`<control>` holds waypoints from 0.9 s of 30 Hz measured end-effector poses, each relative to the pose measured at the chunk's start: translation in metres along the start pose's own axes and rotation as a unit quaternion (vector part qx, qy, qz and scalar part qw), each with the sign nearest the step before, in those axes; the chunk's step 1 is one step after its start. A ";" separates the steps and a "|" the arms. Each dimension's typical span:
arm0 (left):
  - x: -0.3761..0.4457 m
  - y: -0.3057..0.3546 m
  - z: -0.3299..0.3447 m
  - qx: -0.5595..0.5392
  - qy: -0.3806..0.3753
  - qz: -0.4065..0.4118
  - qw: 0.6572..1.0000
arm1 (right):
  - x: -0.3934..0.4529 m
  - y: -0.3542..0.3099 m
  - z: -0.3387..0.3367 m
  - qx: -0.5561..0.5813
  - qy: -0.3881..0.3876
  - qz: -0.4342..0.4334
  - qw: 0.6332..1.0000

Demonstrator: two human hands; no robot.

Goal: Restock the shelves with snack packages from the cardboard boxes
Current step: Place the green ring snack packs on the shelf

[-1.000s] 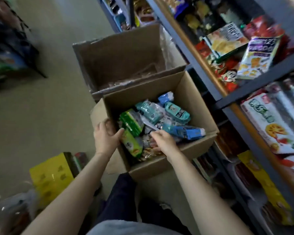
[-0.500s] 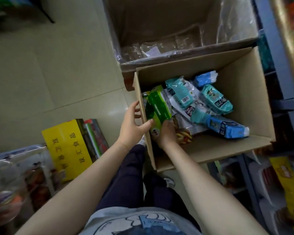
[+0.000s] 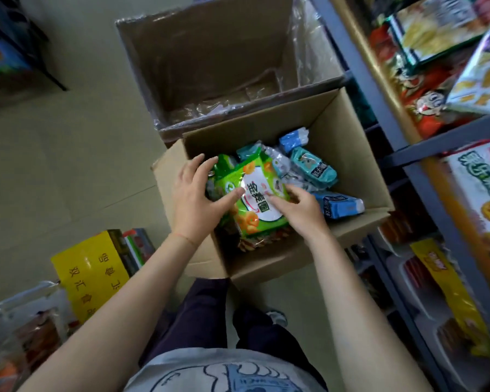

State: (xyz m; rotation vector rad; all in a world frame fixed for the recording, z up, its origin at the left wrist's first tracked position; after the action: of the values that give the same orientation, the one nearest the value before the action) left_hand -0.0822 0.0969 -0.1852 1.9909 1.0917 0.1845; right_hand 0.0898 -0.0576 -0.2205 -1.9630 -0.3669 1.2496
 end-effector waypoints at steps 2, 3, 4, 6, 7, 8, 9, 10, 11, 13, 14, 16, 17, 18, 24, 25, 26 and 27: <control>0.002 0.041 0.003 -0.012 -0.089 0.024 0.996 | -0.029 -0.018 -0.031 0.063 -0.023 -0.031 0.997; -0.001 0.063 0.005 -0.026 -0.145 0.033 0.989 | -0.046 -0.025 -0.048 0.082 -0.035 -0.045 0.995; -0.006 0.086 0.007 -0.038 -0.197 0.038 0.979 | -0.063 -0.029 -0.065 0.094 -0.042 -0.052 0.993; -0.019 0.130 0.011 -0.048 -0.271 0.045 0.960 | -0.099 -0.031 -0.096 0.110 -0.052 -0.061 0.991; -0.029 0.152 0.015 -0.055 -0.307 0.047 0.949 | -0.117 -0.028 -0.113 0.117 -0.048 -0.068 0.990; -0.042 0.174 0.021 -0.072 -0.348 0.046 0.934 | -0.137 -0.028 -0.129 0.129 -0.041 -0.082 0.987; -0.057 0.195 0.029 -0.097 -0.383 0.046 0.918 | -0.158 -0.025 -0.145 0.144 -0.028 -0.095 0.985; -0.072 0.215 0.038 -0.124 -0.401 0.050 0.906 | -0.180 -0.023 -0.162 0.157 -0.006 -0.112 0.981; -0.086 0.234 0.047 -0.153 -0.402 0.055 0.901 | -0.202 -0.020 -0.180 0.169 0.024 -0.131 0.976; -0.110 0.271 0.067 -0.217 -0.371 0.063 0.901 | -0.248 -0.008 -0.224 0.211 0.112 -0.169 0.956; -0.122 0.289 0.075 -0.252 -0.348 0.069 0.900 | -0.271 -0.002 -0.245 0.227 0.159 -0.187 0.942; -0.145 0.325 0.091 -0.319 -0.296 0.075 0.897 | -0.318 0.010 -0.281 0.234 0.225 -0.221 0.919; -0.158 0.344 0.098 -0.343 -0.280 0.079 0.893 | -0.338 0.016 -0.295 0.236 0.241 -0.238 0.911; -0.170 0.364 0.106 -0.360 -0.273 0.093 0.887 | -0.360 0.019 -0.305 0.235 0.250 -0.255 0.904; -0.240 0.463 0.147 -0.379 -0.249 0.178 0.873 | -0.456 0.051 -0.348 0.226 0.347 -0.313 0.855; -0.248 0.476 0.153 -0.375 -0.254 0.196 0.870 | -0.468 0.059 -0.357 0.215 0.379 -0.312 0.844; -0.255 0.488 0.160 -0.362 -0.264 0.219 0.867 | -0.478 0.065 -0.364 0.206 0.402 -0.310 0.837; -0.262 0.501 0.167 -0.347 -0.277 0.245 0.862 | -0.486 0.071 -0.373 0.190 0.425 -0.302 0.832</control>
State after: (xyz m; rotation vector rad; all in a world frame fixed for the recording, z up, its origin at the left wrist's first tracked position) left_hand 0.1537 -0.3360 0.1372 1.4621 0.0859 0.2129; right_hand 0.1691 -0.5619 0.1254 -1.6480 -0.2166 -0.0171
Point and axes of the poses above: each hand's wrist, its own x-axis towards the middle knuckle, its own z-axis out of the palm, y = z × x, the point moved 7 cm from there along x, towards the middle knuckle, and after that the axes turned 5 degrees about -y, right-handed, at the moved point
